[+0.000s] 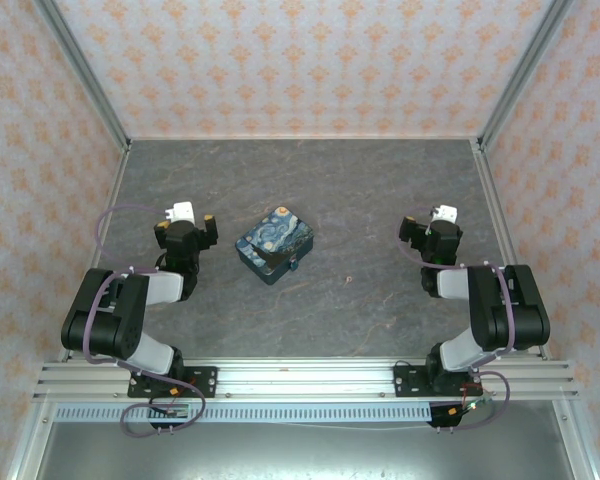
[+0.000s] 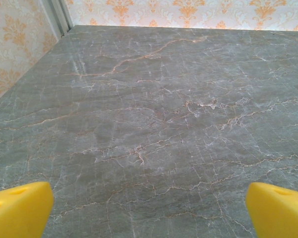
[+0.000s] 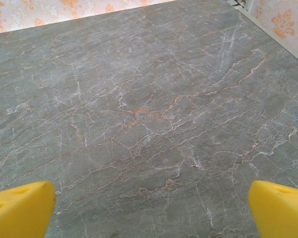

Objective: Unlock a padlock with a key

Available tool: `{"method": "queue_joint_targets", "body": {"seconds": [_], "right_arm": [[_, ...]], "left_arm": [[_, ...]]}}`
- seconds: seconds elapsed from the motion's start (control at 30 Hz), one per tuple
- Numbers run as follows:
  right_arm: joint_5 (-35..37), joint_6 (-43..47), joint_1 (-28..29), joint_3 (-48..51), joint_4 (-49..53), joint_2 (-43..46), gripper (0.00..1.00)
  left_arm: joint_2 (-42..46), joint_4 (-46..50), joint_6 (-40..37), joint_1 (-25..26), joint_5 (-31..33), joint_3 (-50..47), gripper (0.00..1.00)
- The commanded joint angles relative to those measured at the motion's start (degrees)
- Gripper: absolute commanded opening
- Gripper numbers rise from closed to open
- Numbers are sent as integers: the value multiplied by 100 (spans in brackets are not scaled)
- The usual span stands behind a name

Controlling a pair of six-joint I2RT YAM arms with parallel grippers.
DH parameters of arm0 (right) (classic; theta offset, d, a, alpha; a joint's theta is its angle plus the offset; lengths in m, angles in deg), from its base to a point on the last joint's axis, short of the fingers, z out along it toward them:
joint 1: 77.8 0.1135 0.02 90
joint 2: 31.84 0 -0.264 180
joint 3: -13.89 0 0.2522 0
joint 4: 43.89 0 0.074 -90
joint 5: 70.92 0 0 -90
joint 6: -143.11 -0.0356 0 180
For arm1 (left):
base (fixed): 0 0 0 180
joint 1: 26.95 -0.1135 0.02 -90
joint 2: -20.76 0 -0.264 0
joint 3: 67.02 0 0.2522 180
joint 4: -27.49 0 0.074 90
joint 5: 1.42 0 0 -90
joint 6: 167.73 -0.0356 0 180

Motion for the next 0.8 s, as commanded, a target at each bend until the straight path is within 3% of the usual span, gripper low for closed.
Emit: {"method": "queue_joint_targets", "body": {"seconds": [0.0, 0.23, 0.47, 0.63, 0.77], "right_arm": [[17, -77, -35, -130, 82, 89, 100], [-106, -338, -31, -726, 2192, 1351, 100], [-1175, -1189, 378, -1591, 4898, 2071, 87], [-1952, -1504, 1024, -1940, 6232, 2107, 76], [-2209, -1382, 1653, -2099, 6963, 1966, 73]], "left_arm": [[132, 103, 63, -63, 166, 30, 100], [2070, 2177, 415, -63, 159, 381, 100], [3259, 4552, 2257, 44, -973, 1068, 100], [3545, 5124, 3190, 742, -1678, 974, 100], [3597, 4969, 3835, 1442, -1927, 675, 100]]}}
